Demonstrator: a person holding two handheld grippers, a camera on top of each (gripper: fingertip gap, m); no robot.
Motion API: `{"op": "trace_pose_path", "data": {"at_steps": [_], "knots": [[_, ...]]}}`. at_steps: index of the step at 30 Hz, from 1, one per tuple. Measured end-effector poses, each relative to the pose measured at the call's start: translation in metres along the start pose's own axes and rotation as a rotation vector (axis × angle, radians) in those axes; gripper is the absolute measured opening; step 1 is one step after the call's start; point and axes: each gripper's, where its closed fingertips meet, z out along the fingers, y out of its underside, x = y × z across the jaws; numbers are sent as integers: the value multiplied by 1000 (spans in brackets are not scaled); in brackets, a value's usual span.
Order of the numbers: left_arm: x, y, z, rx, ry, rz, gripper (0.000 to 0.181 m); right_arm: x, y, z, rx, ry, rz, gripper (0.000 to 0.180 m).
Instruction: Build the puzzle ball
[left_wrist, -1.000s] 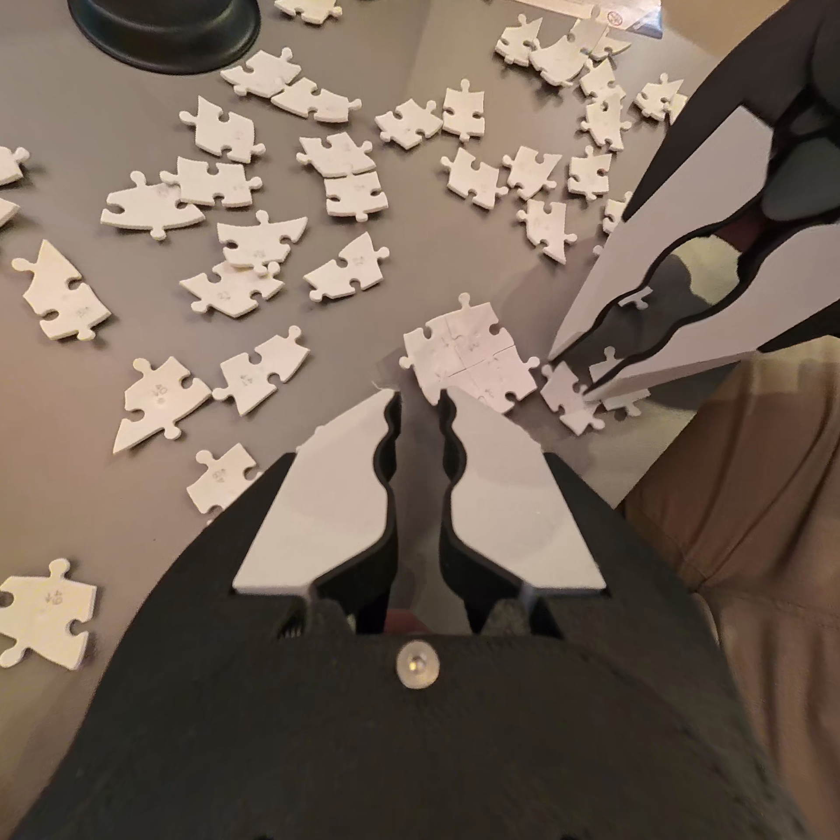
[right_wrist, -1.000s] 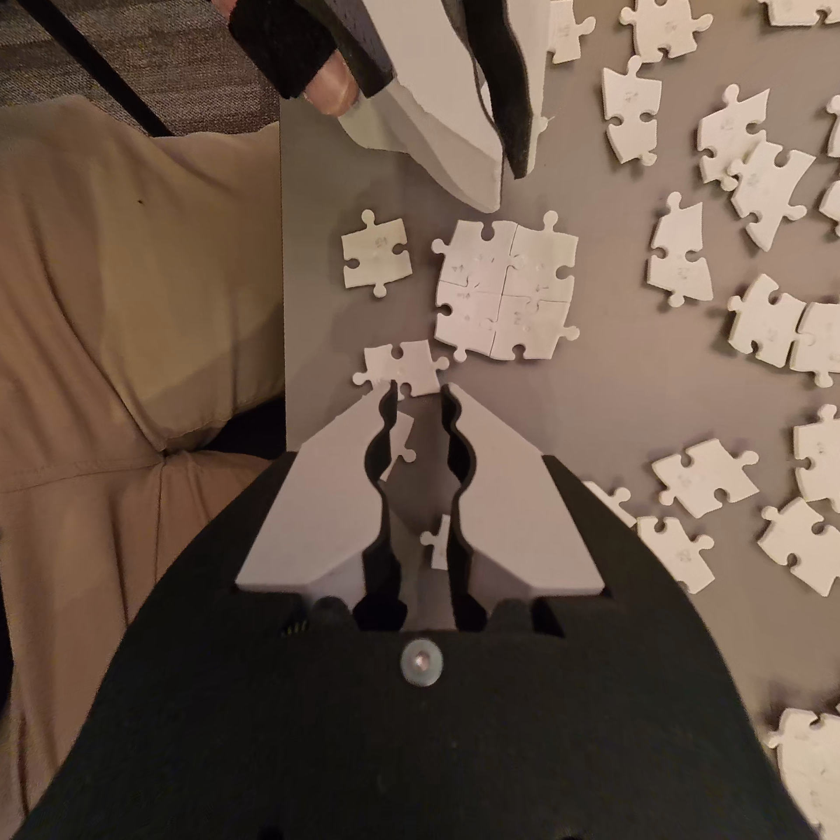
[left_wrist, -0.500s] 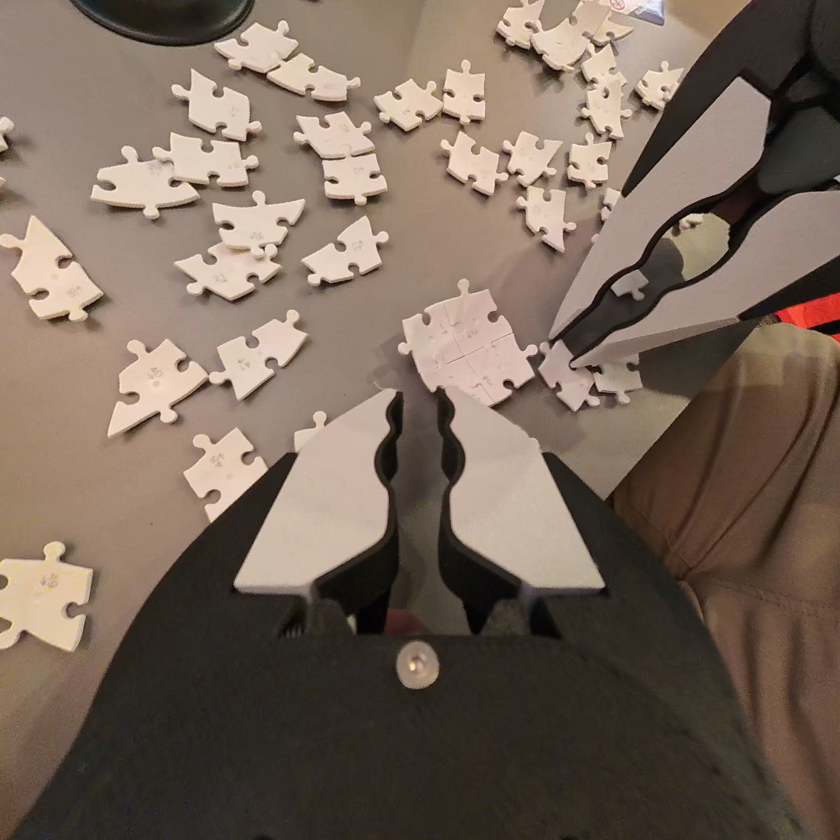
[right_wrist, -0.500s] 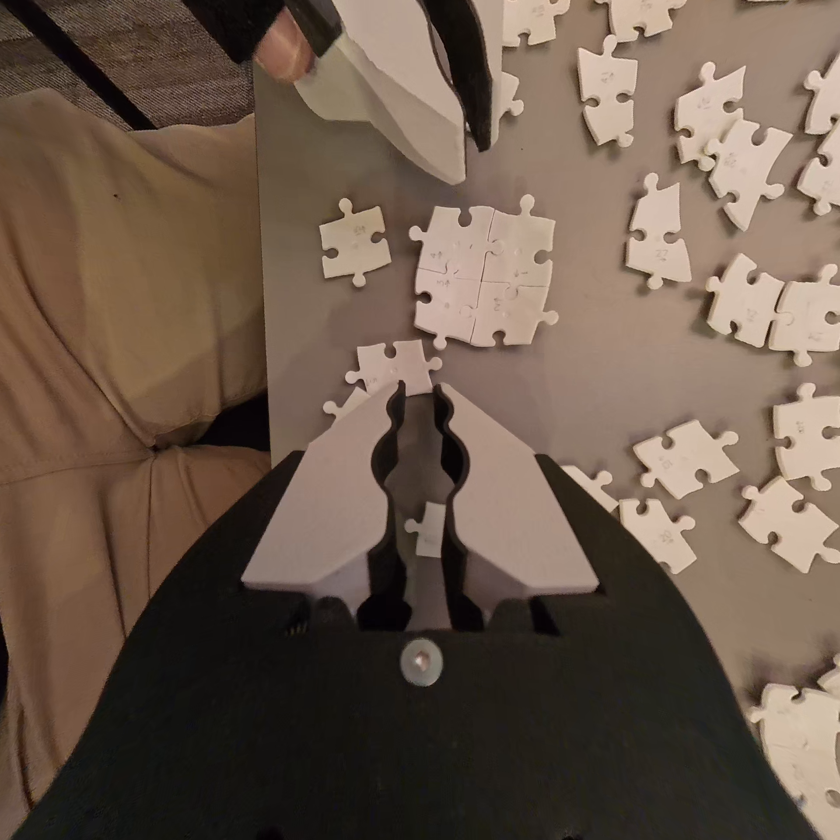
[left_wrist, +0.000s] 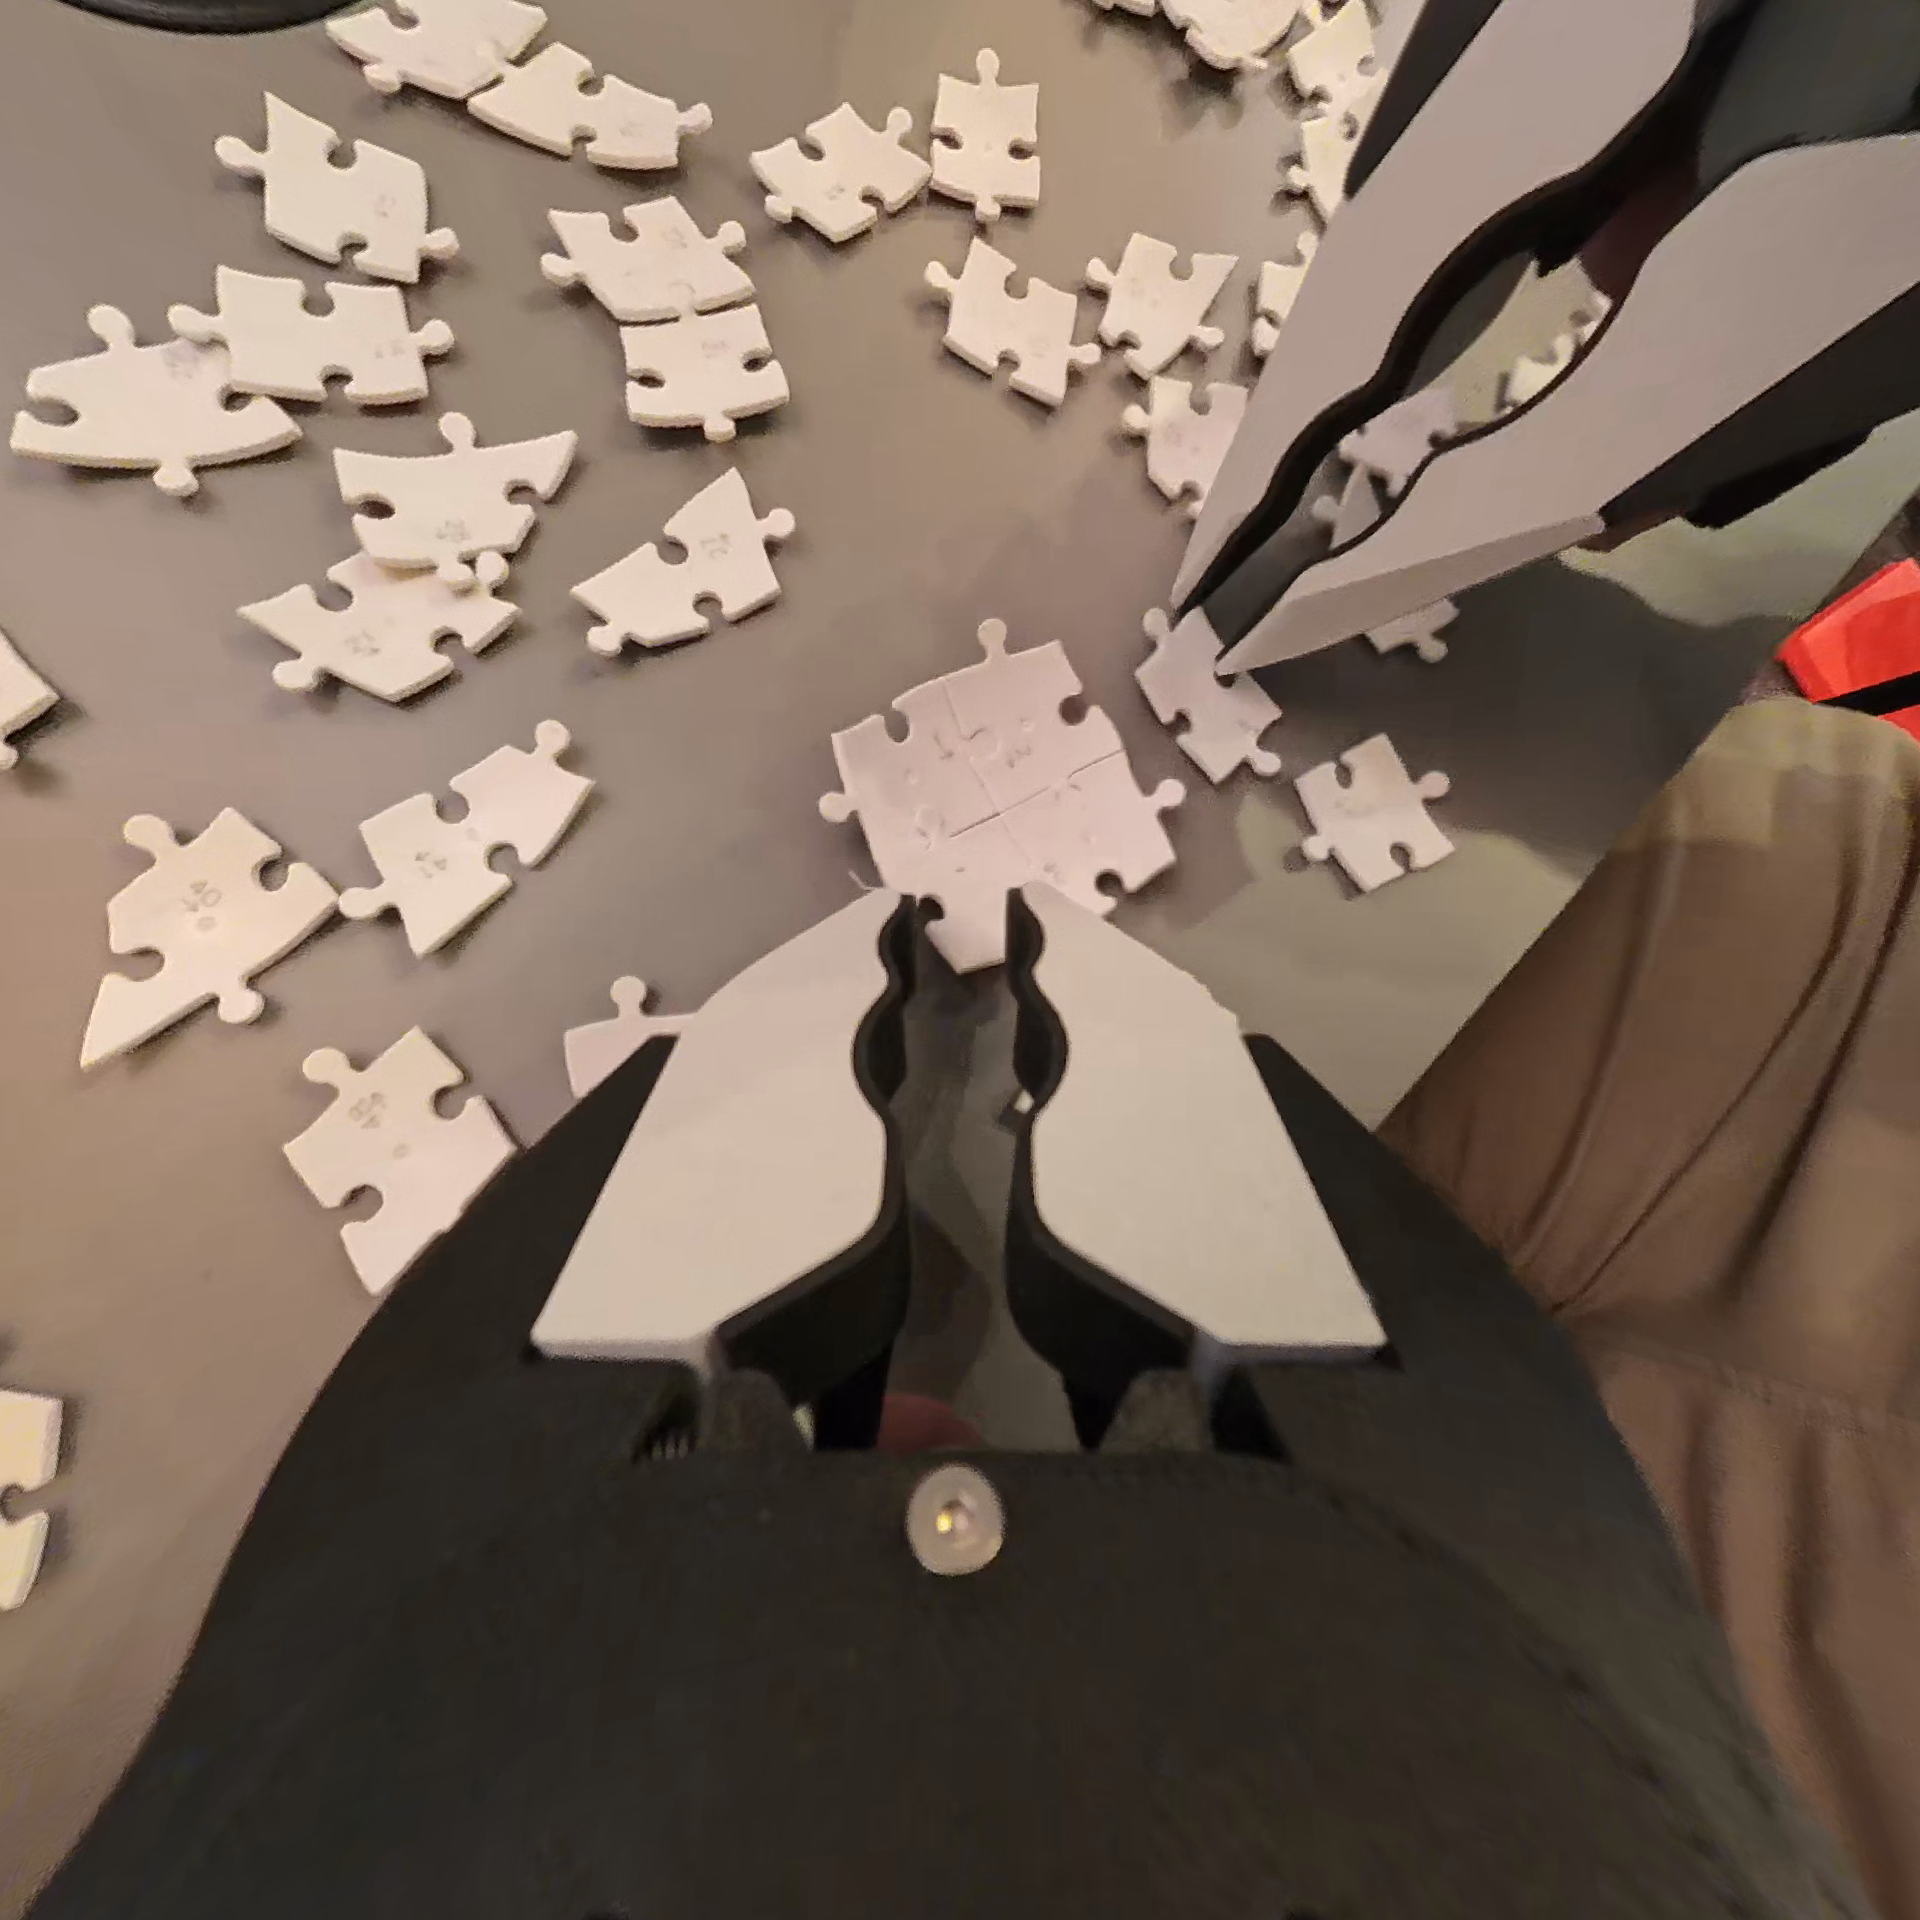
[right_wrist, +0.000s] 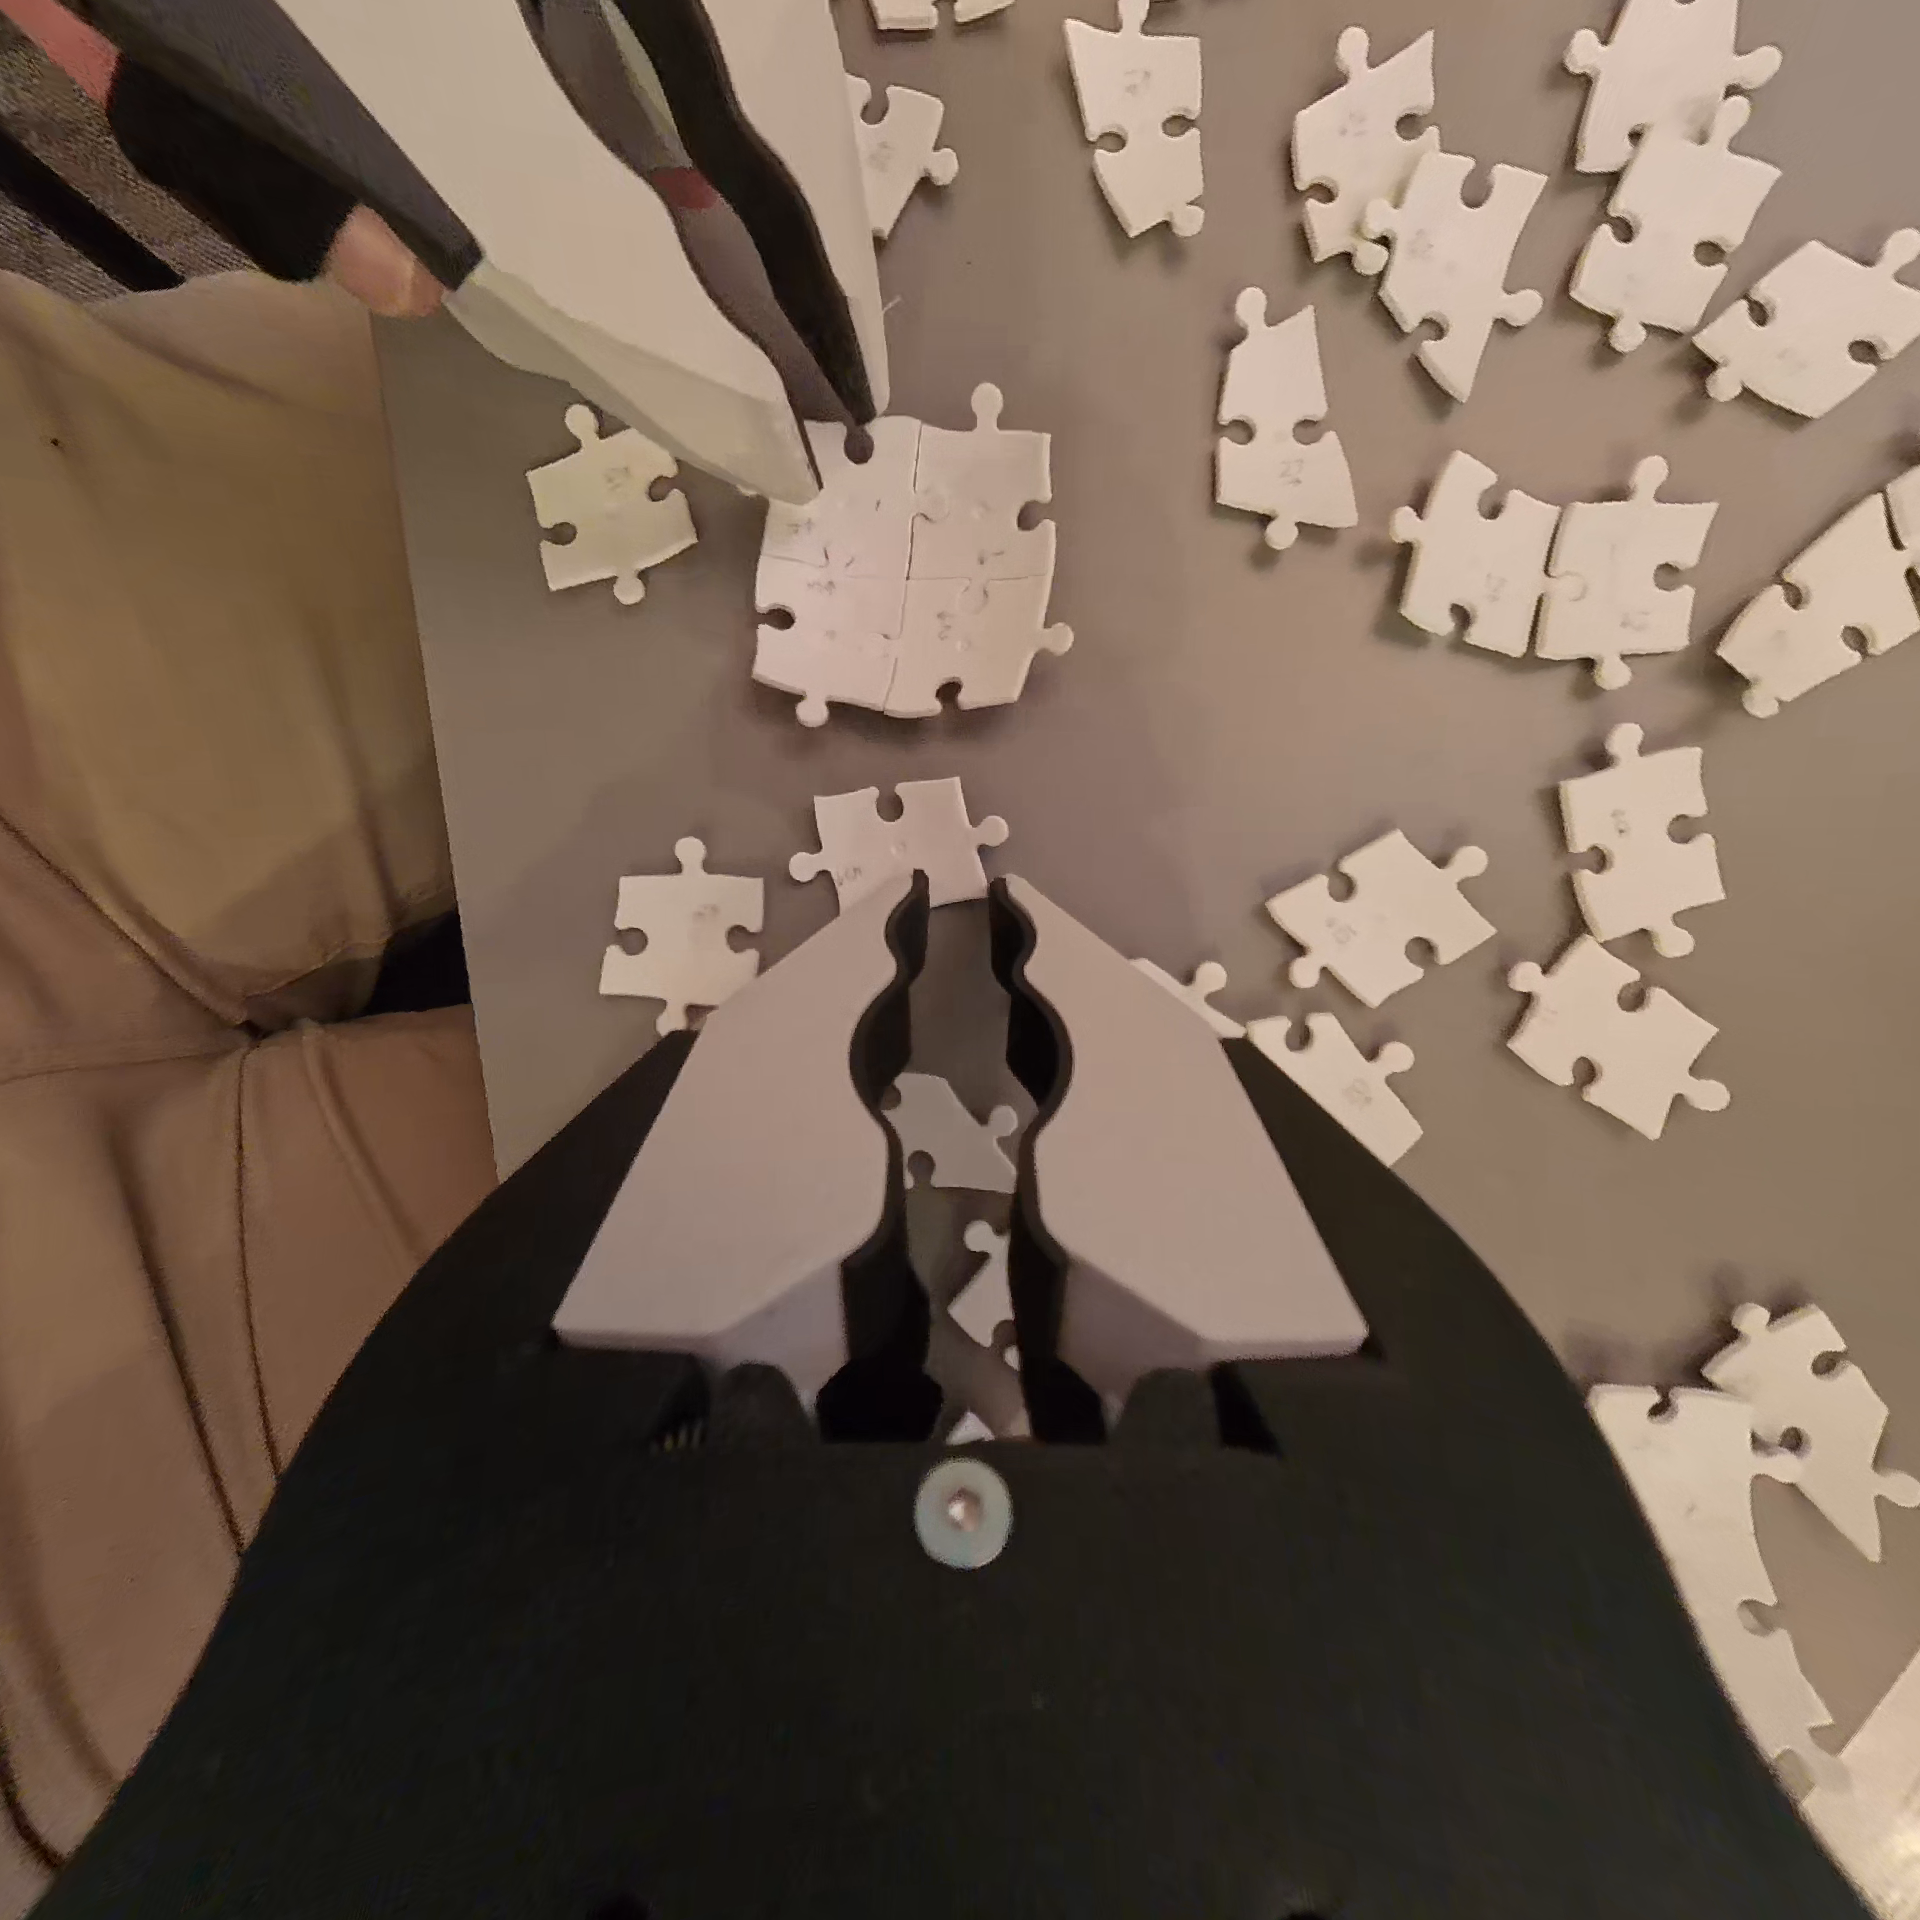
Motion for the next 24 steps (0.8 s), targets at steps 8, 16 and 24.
{"op": "trace_pose_path", "data": {"at_steps": [8, 16, 24], "knots": [[-19, -7, 5, 0, -98, 21, 13, 5, 1, -2, 4, 6, 10, 9], [-26, -16, -14, 23, -156, 57, 13, 6, 1, -2, 5, 8, 13, 9], [-9, -16, -5, 18, -119, 95, 14, 8, 2, -3, 7, 11, 19, 9]]}}
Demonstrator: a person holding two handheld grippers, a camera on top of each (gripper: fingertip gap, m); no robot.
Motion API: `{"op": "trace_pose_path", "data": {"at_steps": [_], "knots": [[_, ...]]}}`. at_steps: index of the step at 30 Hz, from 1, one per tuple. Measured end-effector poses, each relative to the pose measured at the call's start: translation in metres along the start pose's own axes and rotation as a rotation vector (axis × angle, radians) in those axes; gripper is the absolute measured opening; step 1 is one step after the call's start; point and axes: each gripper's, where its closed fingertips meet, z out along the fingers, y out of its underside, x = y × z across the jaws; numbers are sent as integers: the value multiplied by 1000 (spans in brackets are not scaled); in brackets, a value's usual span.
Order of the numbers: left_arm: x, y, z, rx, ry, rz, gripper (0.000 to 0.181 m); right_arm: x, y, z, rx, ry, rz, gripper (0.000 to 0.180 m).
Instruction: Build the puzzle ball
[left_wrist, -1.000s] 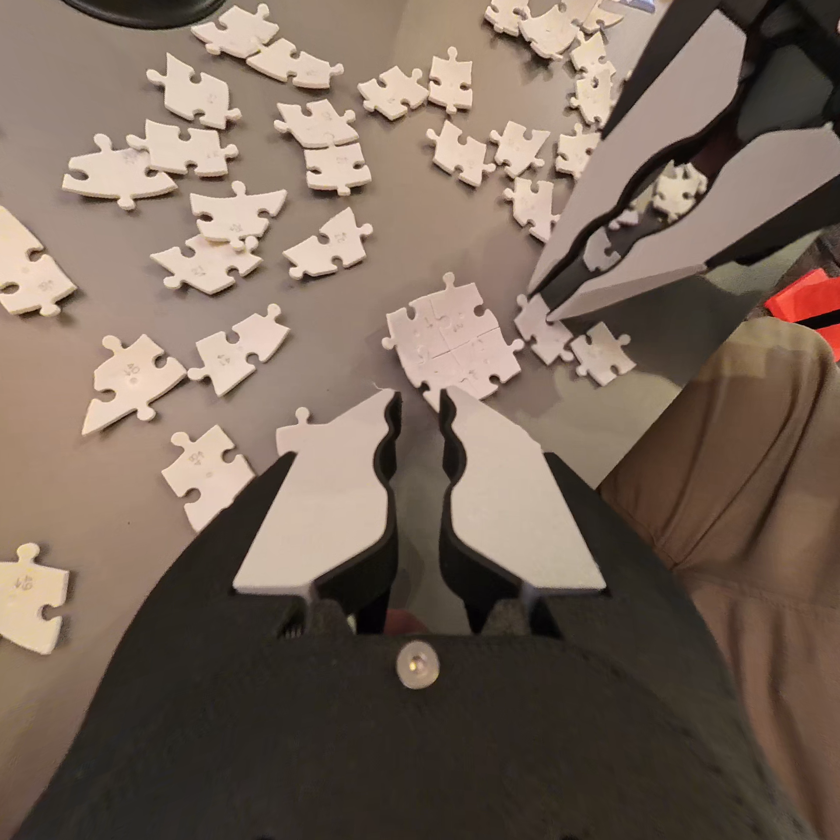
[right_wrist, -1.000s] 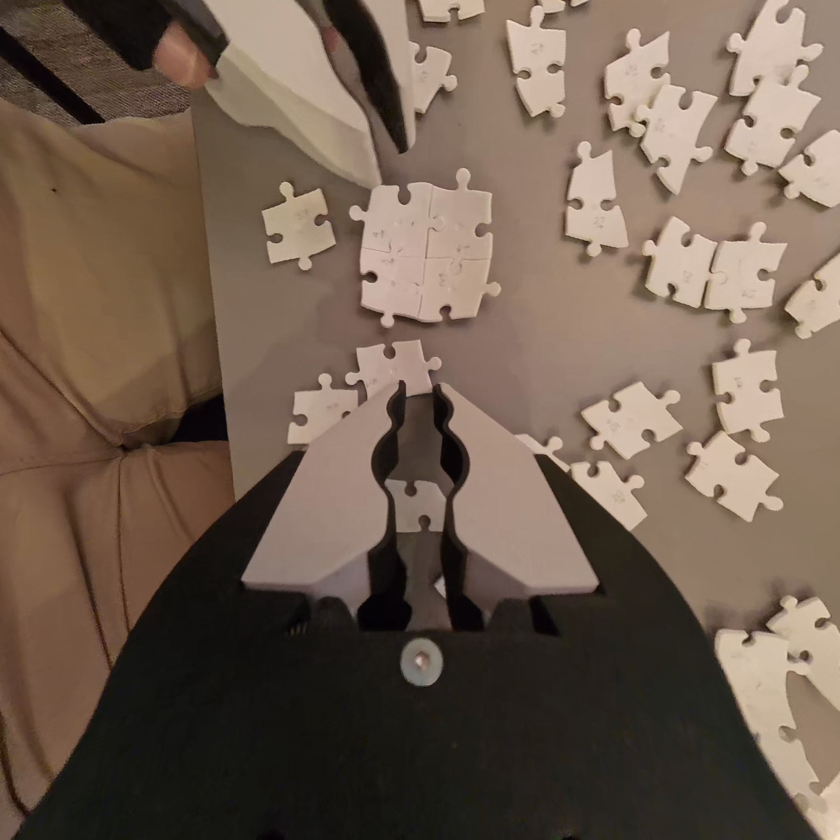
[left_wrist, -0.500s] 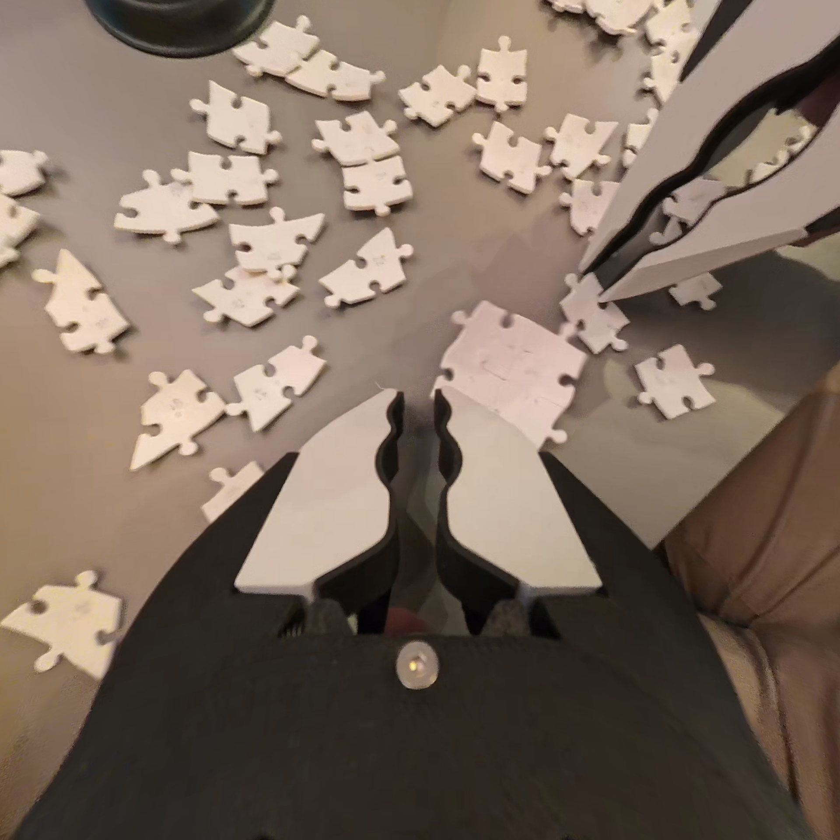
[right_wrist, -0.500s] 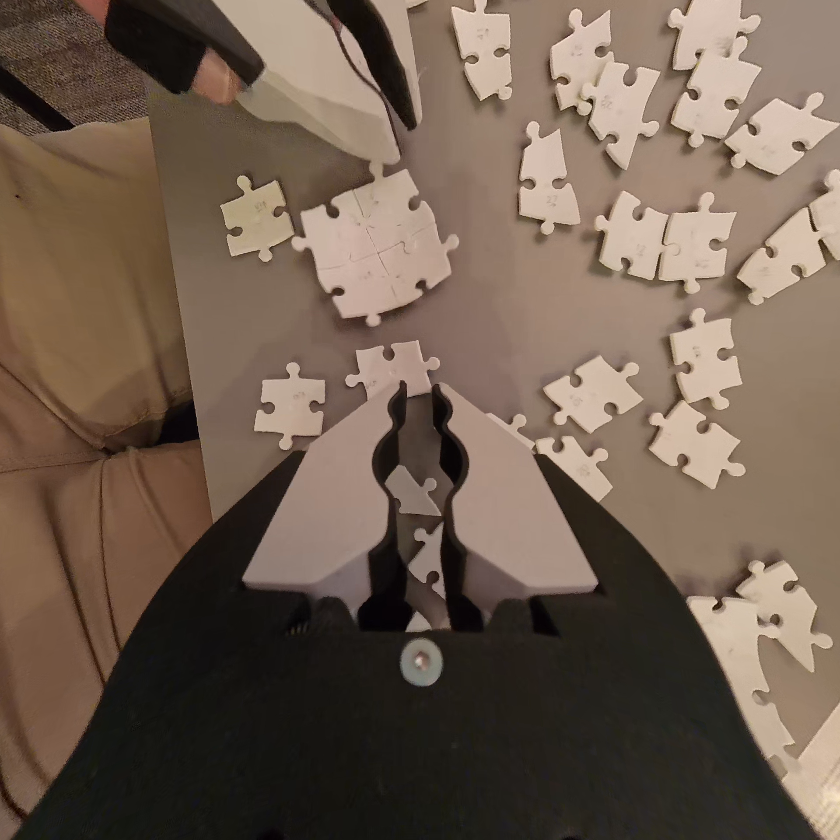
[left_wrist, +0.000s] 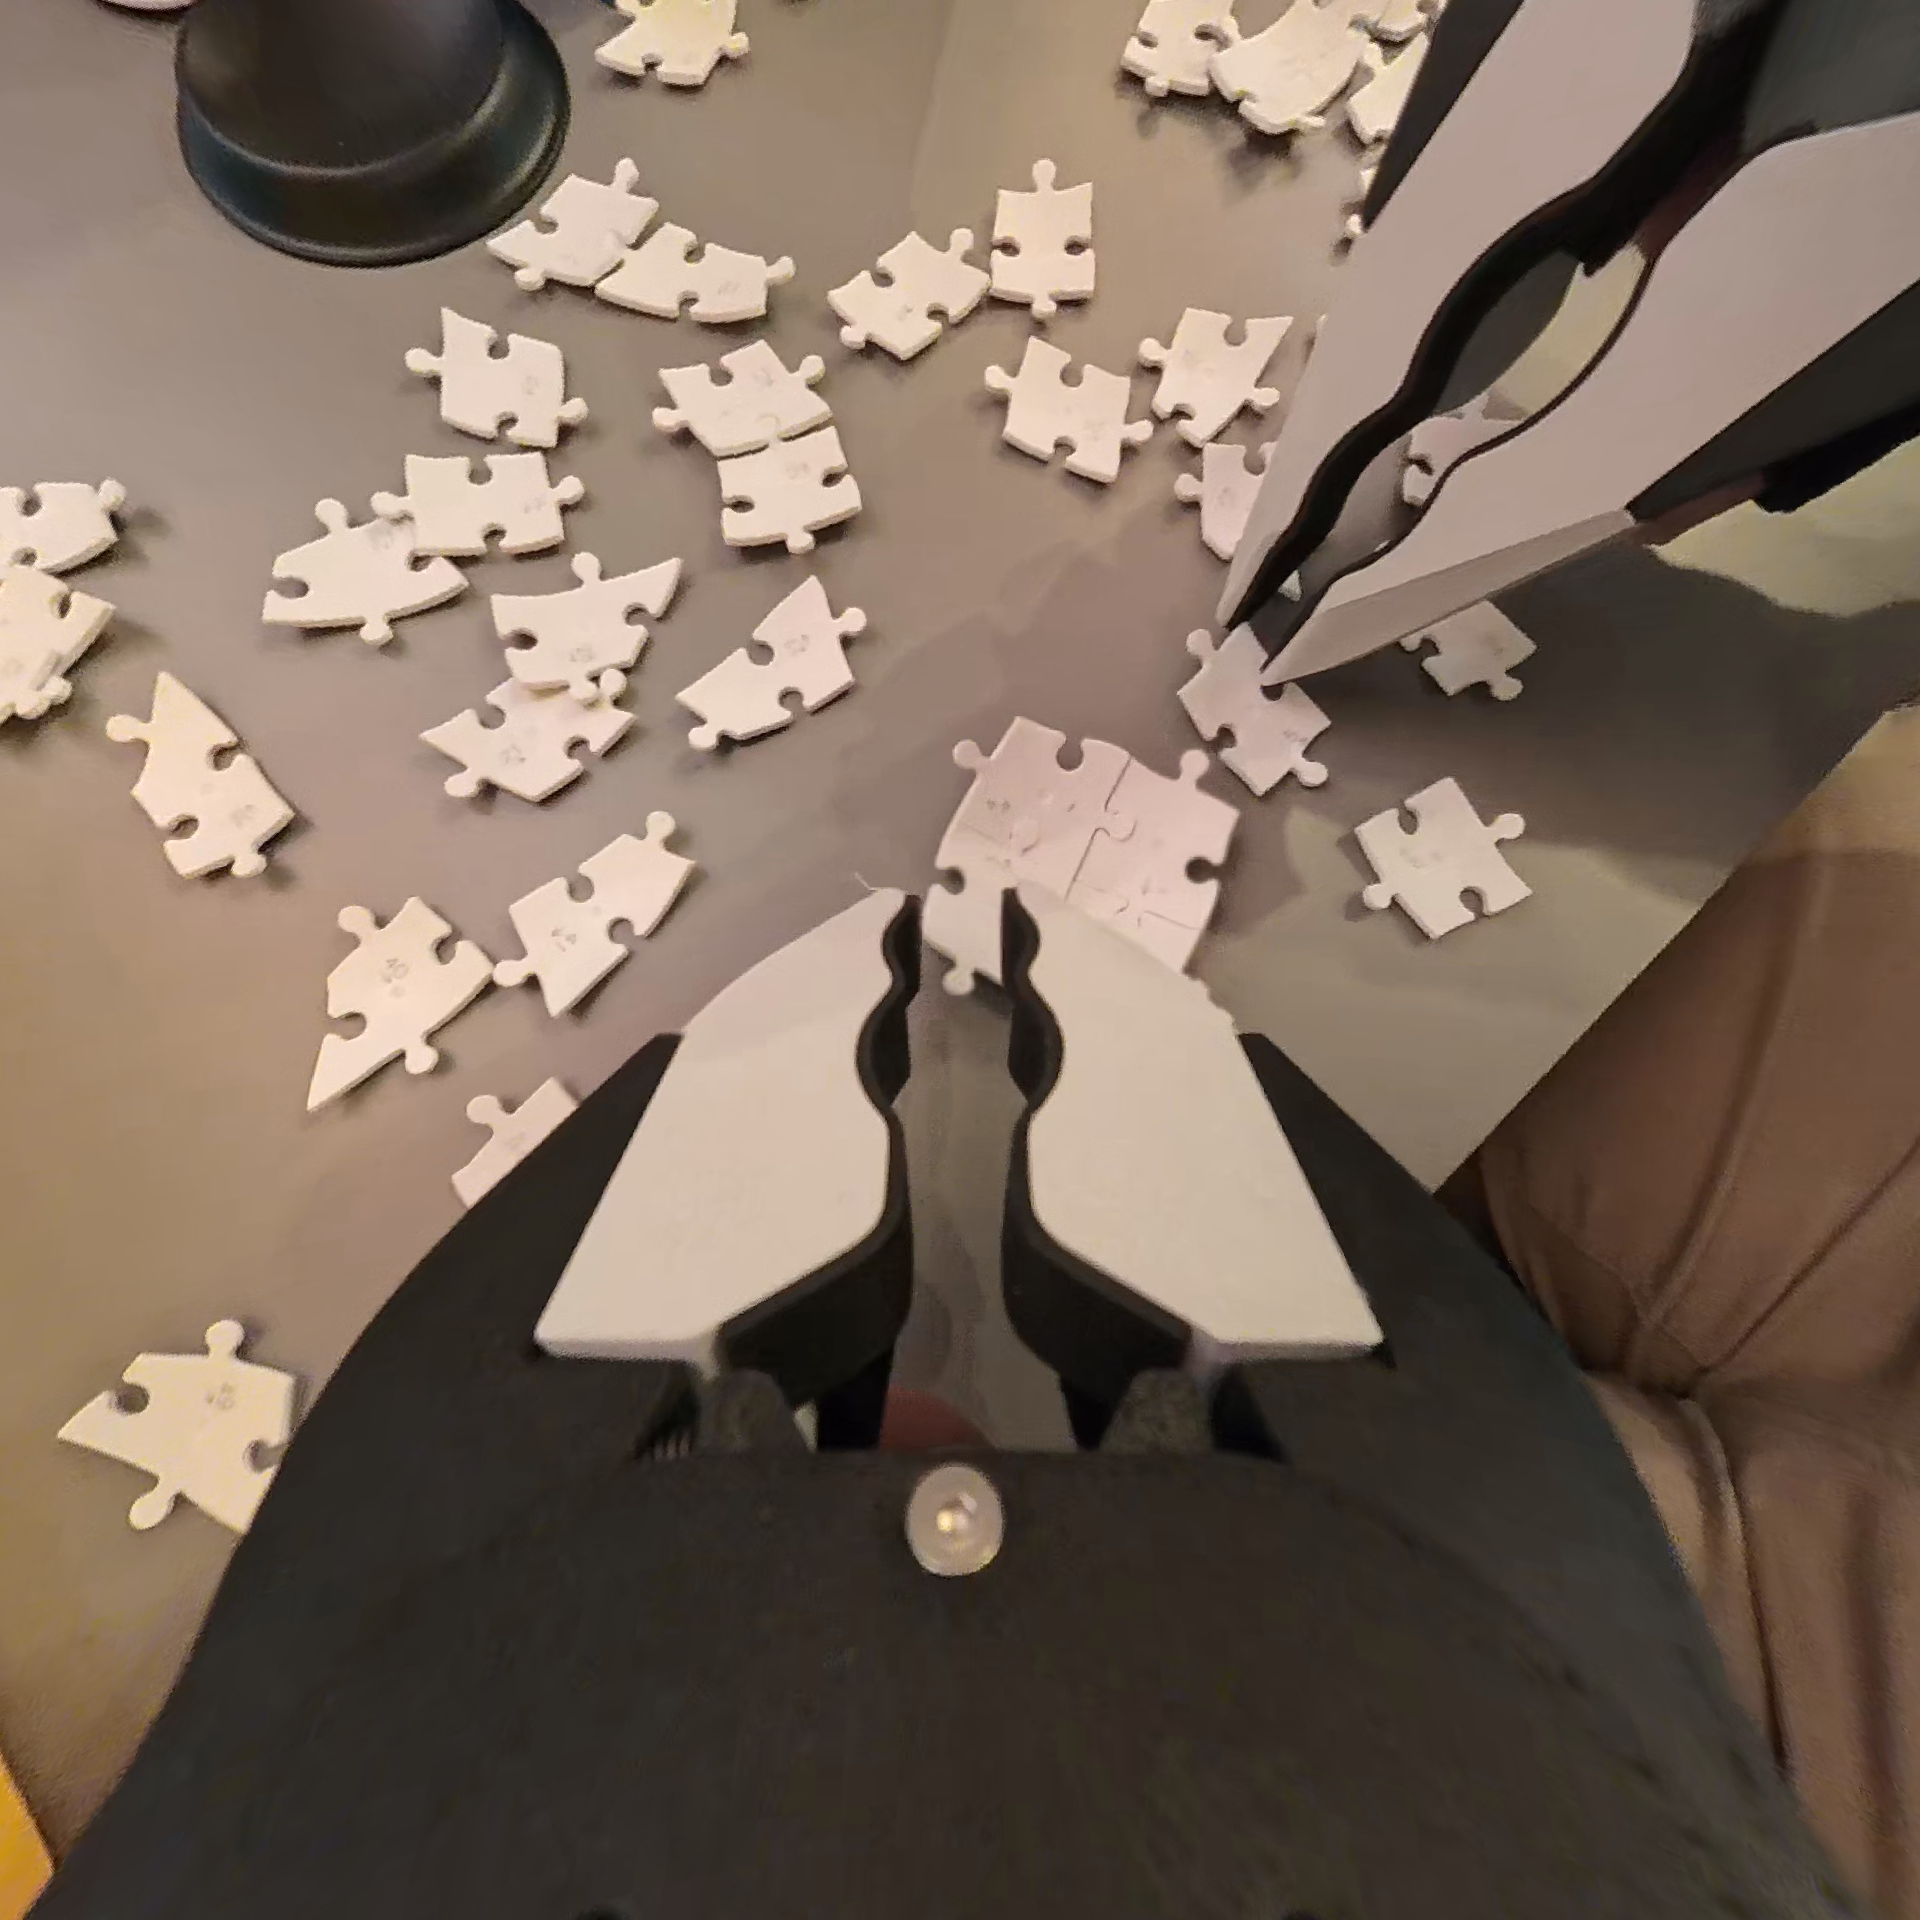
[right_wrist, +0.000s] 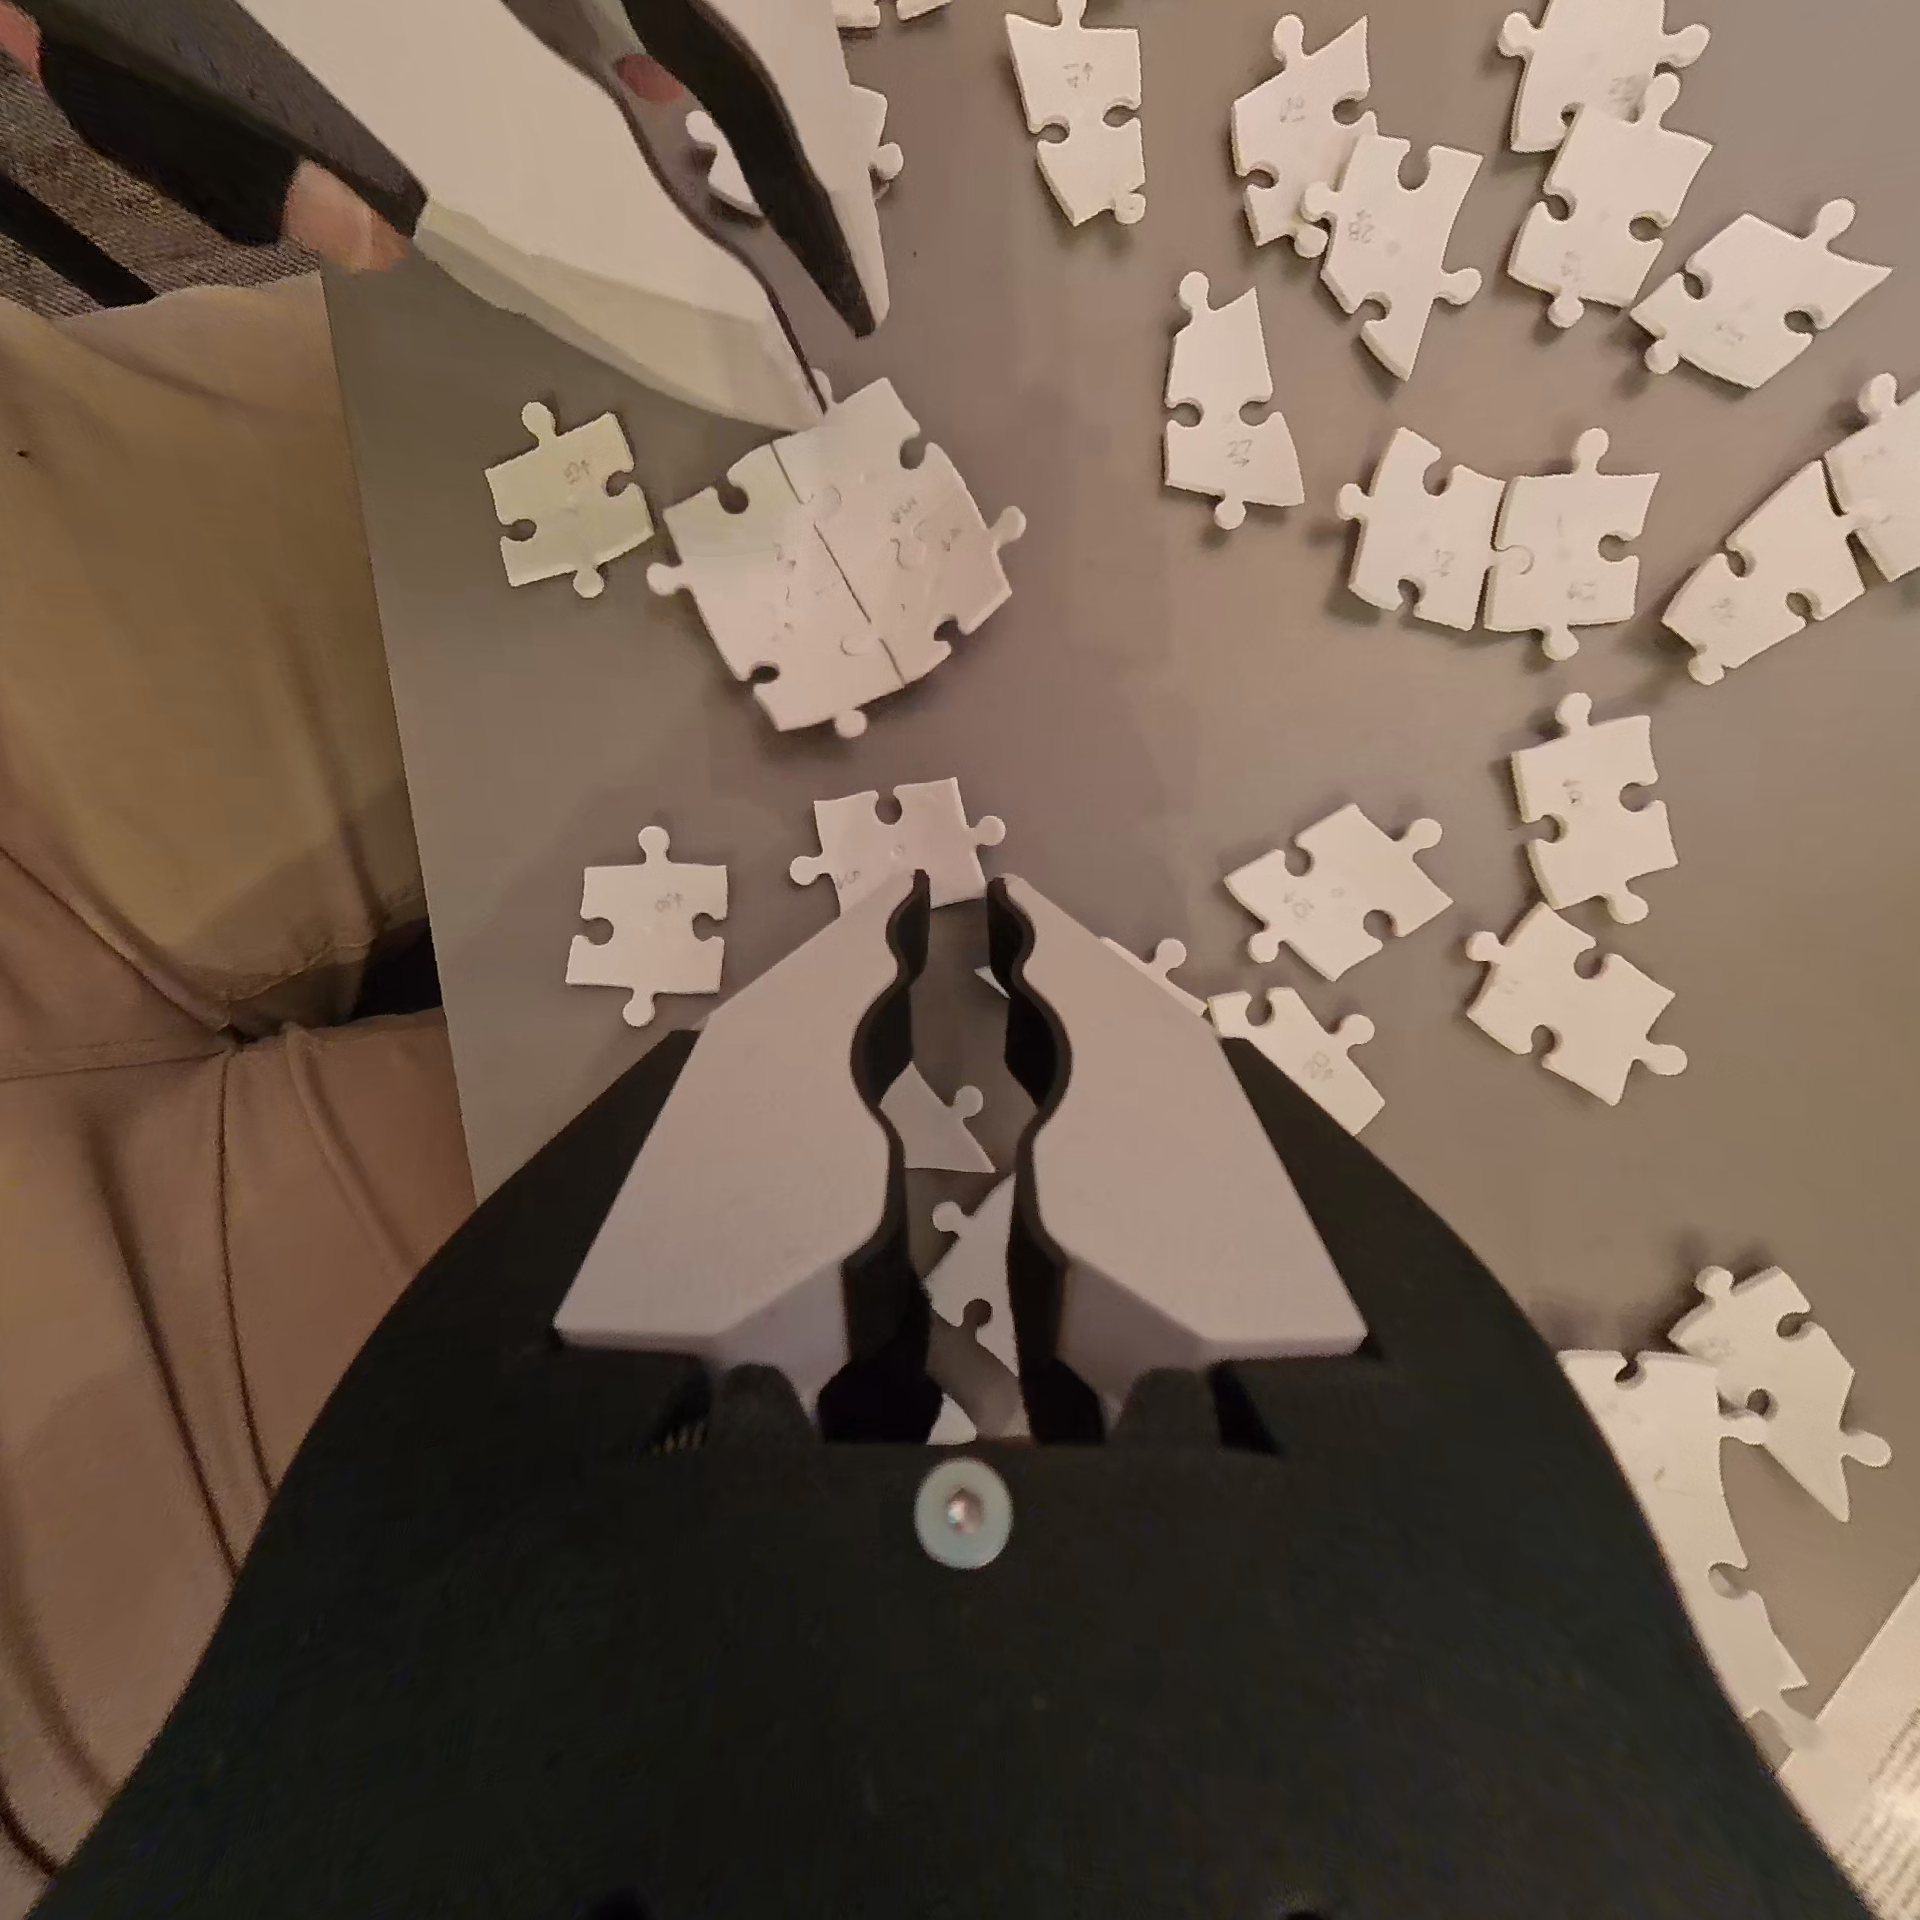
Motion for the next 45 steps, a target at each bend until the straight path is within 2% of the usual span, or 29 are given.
{"op": "trace_pose_path", "data": {"at_steps": [16, 21, 28, 31, 38, 45], "knots": [[29, -5, 32, -80, -10, 205, 15, 9, 2, -1, 8, 22, 58, 9], [26, -4, 31, -83, -15, 191, 15, 11, -6, -3, 54, 18, 106, 3], [29, -4, 32, -84, -11, 194, 12, 7, -1, 1, 16, 7, 90, 6], [28, -4, 32, -83, -14, 193, 12, 8, 0, 1, 1, 25, 91, 0], [29, -4, 32, -81, -11, 190, 11, -4, 1, -3, -19, -21, 56, 5], [30, -3, 32, -80, -5, 190, 10, -17, 1, 4, -41, -67, 31, 0]]}}
